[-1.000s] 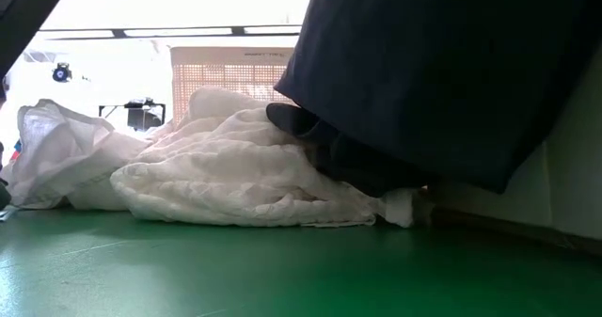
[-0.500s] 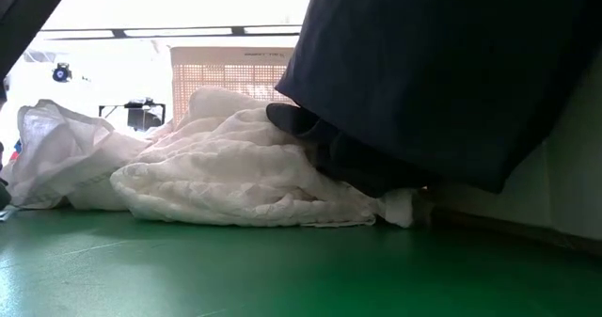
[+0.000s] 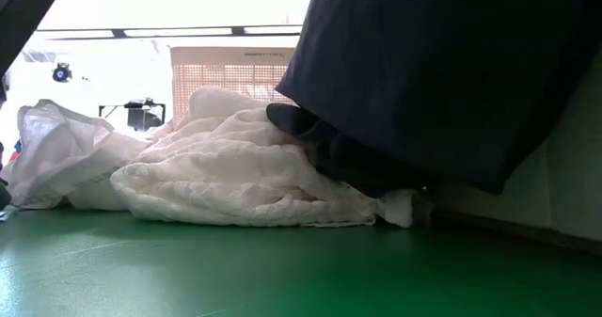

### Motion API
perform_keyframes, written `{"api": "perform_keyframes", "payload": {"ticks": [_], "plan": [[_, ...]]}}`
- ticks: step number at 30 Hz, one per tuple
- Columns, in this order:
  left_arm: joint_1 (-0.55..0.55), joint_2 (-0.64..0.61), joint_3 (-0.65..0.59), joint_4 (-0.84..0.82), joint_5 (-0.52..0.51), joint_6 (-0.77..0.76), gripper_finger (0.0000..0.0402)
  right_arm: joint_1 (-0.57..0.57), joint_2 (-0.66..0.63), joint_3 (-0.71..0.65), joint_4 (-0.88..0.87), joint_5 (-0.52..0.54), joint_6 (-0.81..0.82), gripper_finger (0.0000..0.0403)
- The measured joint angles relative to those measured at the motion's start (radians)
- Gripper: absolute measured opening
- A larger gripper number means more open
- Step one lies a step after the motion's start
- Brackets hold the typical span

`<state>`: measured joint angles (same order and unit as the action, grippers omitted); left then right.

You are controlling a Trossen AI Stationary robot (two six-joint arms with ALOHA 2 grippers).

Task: Pick and place trash into bin
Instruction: Put the black shorts into the white fabric storage bin

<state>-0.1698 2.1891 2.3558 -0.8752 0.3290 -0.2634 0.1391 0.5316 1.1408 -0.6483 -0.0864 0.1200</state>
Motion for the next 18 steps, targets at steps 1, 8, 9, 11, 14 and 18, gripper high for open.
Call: {"api": "perform_keyframes", "payload": {"ticks": [1,8,9,11,14,18], "plan": [[-0.001,0.000,0.000,0.002,-0.003,-0.001,0.0253,0.000,0.000,0.000,0.000,0.000,0.000,0.0013],[-0.001,-0.014,0.000,-0.141,0.012,-0.009,0.0256,0.000,0.000,0.000,0.000,0.000,0.003,0.0013],[-0.001,-0.018,0.000,-0.168,0.012,-0.010,0.0254,0.000,0.000,0.000,0.000,0.000,0.003,0.0013],[-0.001,-0.023,0.000,-0.213,0.013,-0.008,0.0250,0.000,0.000,0.000,0.000,0.000,0.002,0.0013],[-0.001,-0.026,0.000,-0.168,0.013,0.051,0.0245,0.000,0.002,0.000,0.000,0.000,0.000,0.0013],[-0.005,-0.036,0.000,-0.072,0.050,0.059,0.0245,0.000,0.004,0.000,0.000,0.000,0.000,0.0013]]}}
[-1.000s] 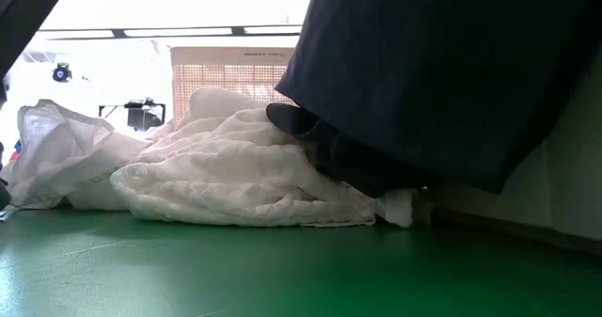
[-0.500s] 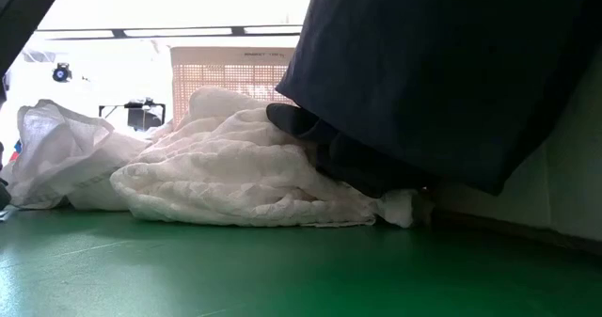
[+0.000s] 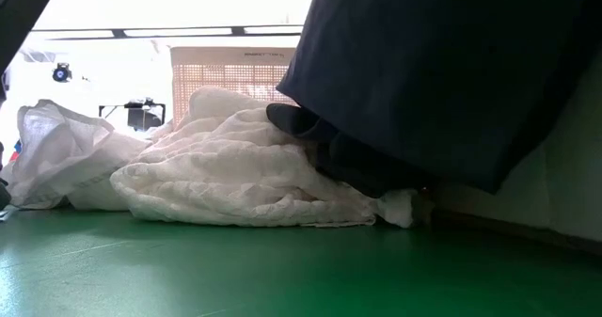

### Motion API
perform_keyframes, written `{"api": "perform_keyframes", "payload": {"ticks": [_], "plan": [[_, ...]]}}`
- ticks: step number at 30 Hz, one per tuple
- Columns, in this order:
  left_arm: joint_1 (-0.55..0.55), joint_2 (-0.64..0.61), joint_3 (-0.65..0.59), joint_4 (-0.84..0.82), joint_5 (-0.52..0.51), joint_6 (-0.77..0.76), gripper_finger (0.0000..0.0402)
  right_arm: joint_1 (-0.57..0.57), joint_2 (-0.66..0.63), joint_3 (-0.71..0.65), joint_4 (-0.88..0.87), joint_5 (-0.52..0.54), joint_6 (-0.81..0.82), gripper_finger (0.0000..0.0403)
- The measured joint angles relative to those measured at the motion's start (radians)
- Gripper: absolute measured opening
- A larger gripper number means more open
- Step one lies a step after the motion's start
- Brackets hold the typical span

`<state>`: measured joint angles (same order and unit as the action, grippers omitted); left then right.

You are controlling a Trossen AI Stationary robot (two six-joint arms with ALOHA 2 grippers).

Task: Pick and place trash into bin
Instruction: Put the black shorts into the white fabric storage bin

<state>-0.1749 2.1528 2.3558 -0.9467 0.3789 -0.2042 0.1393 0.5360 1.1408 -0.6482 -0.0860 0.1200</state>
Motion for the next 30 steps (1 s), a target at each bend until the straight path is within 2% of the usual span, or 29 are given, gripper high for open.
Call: {"api": "perform_keyframes", "payload": {"ticks": [3,7,10,14,19,25,30], "plan": [[0.001,-0.026,0.000,-0.115,-0.013,0.028,0.0245,0.000,0.003,0.000,-0.003,0.000,0.002,0.0013],[-0.013,-0.059,0.000,-0.270,-0.191,0.150,0.0245,0.000,0.003,0.000,-0.006,0.000,0.000,0.0013],[-0.035,-0.061,0.000,-0.316,-0.325,0.211,0.0246,0.000,0.004,0.000,-0.006,0.000,0.000,0.0013],[-0.048,-0.061,-0.015,-0.303,-0.313,0.247,0.0257,0.000,0.005,-0.002,-0.006,0.000,0.001,0.0013],[-0.068,-0.060,-0.067,-0.201,-0.311,0.293,0.0274,0.000,0.005,-0.009,-0.006,0.000,0.001,0.0013],[-0.067,-0.059,-0.217,-0.118,-0.315,0.306,0.0281,0.000,0.010,-0.019,-0.007,0.000,0.003,0.0013],[-0.069,-0.061,-0.323,0.044,-0.318,0.292,0.0281,0.000,0.013,-0.020,-0.006,0.000,0.003,0.0013]]}}
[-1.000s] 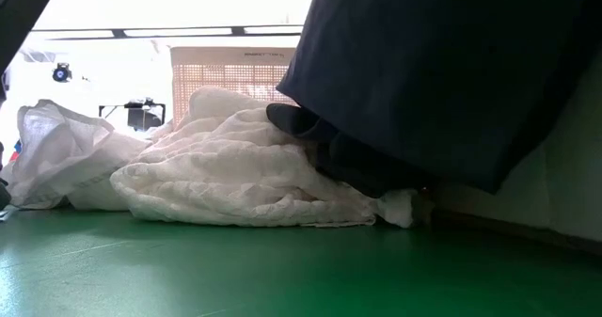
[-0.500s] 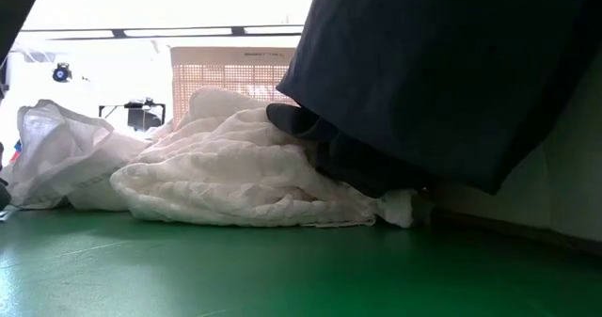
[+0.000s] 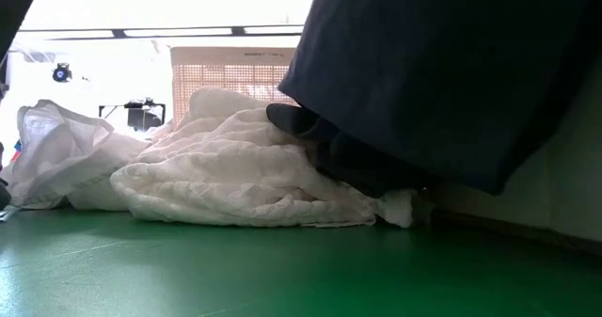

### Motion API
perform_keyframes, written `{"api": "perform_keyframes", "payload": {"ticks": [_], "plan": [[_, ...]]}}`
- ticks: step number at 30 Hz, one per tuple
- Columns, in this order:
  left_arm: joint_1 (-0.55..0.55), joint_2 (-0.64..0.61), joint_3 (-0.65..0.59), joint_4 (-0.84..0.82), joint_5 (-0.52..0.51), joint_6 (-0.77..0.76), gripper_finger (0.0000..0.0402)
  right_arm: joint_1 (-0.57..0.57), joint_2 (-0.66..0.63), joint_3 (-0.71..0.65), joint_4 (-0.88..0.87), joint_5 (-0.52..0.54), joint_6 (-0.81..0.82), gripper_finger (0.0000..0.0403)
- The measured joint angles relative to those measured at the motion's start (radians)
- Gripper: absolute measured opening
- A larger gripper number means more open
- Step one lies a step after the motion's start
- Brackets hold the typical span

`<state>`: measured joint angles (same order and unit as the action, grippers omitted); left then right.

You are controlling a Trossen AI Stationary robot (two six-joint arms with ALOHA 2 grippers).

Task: Pick and place trash into bin
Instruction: Put the black shorts into the white fabric storage bin

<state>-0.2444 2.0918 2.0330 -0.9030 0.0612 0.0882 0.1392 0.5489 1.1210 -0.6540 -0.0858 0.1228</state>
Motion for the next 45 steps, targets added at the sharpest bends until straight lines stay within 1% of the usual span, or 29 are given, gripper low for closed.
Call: {"api": "perform_keyframes", "payload": {"ticks": [4,7,9,11,13,15,17,21,22,29,35,45], "plan": [[-0.003,0.000,-0.060,0.105,0.000,-0.009,0.0281,0.000,0.003,-0.001,0.000,0.000,0.000,0.0013],[-0.004,0.000,-0.092,0.127,-0.004,0.006,0.0278,0.000,0.004,-0.001,0.000,0.000,0.000,0.0013],[-0.005,-0.002,-0.119,0.145,-0.032,0.012,0.0268,0.000,0.005,-0.001,0.000,0.000,0.000,0.0013],[-0.008,-0.009,-0.152,0.154,-0.067,0.013,0.0249,0.000,0.005,-0.001,0.000,0.000,0.000,0.0013],[-0.009,-0.015,-0.177,0.165,-0.083,0.014,0.0221,0.000,0.005,-0.001,0.001,0.000,0.000,0.0013],[-0.010,-0.028,-0.202,0.184,-0.095,0.016,0.0183,0.000,0.005,-0.001,0.001,0.000,0.000,0.0013],[-0.010,-0.045,-0.219,0.203,-0.099,0.017,0.0137,0.000,0.005,-0.001,0.001,0.000,-0.002,0.0013],[-0.011,-0.059,-0.225,0.213,-0.103,0.017,0.0030,0.000,0.006,-0.001,0.001,0.000,-0.002,0.0013],[-0.011,-0.061,-0.225,0.214,-0.104,0.017,0.0015,0.000,0.007,-0.001,0.001,0.000,-0.002,0.0013],[-0.028,-0.067,-0.146,0.197,-0.158,0.034,0.0002,0.000,0.011,-0.001,0.001,0.000,-0.002,0.0013],[-0.036,-0.067,-0.012,0.111,-0.161,0.056,0.0000,0.000,0.011,-0.003,0.001,0.000,-0.003,0.0013],[-0.037,-0.067,0.206,0.091,-0.158,0.133,0.0000,0.000,-0.001,0.004,0.001,0.000,-0.002,0.0013]]}}
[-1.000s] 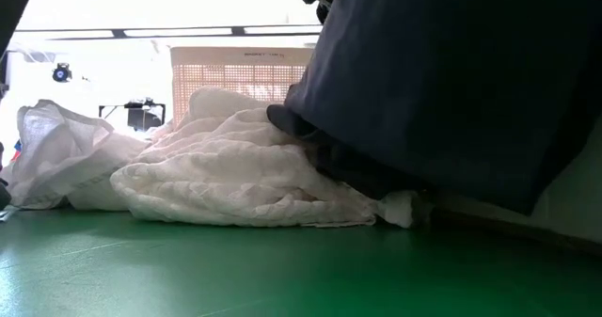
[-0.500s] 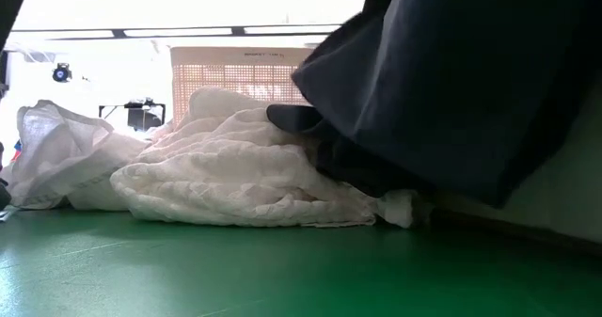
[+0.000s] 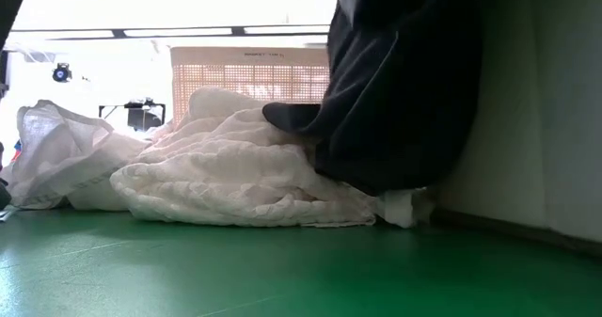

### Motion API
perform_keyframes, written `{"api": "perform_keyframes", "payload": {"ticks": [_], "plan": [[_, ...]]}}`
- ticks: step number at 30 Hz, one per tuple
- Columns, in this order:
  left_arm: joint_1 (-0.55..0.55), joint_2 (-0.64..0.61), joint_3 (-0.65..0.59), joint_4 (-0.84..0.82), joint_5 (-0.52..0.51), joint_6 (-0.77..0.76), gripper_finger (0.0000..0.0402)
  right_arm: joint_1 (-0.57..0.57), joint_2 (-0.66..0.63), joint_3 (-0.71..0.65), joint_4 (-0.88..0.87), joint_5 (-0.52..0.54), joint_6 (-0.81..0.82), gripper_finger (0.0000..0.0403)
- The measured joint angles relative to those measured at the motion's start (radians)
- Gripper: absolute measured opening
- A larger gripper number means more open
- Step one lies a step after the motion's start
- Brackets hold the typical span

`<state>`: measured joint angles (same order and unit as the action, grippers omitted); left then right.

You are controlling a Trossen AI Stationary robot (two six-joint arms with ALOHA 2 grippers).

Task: Pick and place trash into bin
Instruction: Put the black shorts into the white fabric storage bin

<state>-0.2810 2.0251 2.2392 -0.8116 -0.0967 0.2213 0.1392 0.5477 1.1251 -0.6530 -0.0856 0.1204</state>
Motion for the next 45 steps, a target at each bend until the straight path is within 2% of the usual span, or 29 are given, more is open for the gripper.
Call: {"api": "perform_keyframes", "payload": {"ticks": [9,14,35,40,45], "plan": [[0.006,0.002,0.116,0.086,0.001,0.074,0.0000,0.000,-0.043,0.045,0.000,-0.001,-0.008,0.0013],[0.016,-0.005,0.117,0.163,0.009,0.094,0.0000,0.000,-0.068,0.047,-0.008,-0.001,-0.008,0.0013],[0.032,-0.010,0.116,0.680,0.013,0.198,0.0000,0.000,-0.103,0.047,-0.048,-0.002,-0.009,0.0013],[0.037,-0.003,0.116,0.832,0.117,0.204,0.0000,0.000,-0.105,0.047,-0.048,-0.002,-0.006,0.0013],[0.040,0.012,0.116,0.965,0.137,0.215,0.0000,0.000,-0.119,0.047,-0.047,-0.003,0.019,0.0013]]}}
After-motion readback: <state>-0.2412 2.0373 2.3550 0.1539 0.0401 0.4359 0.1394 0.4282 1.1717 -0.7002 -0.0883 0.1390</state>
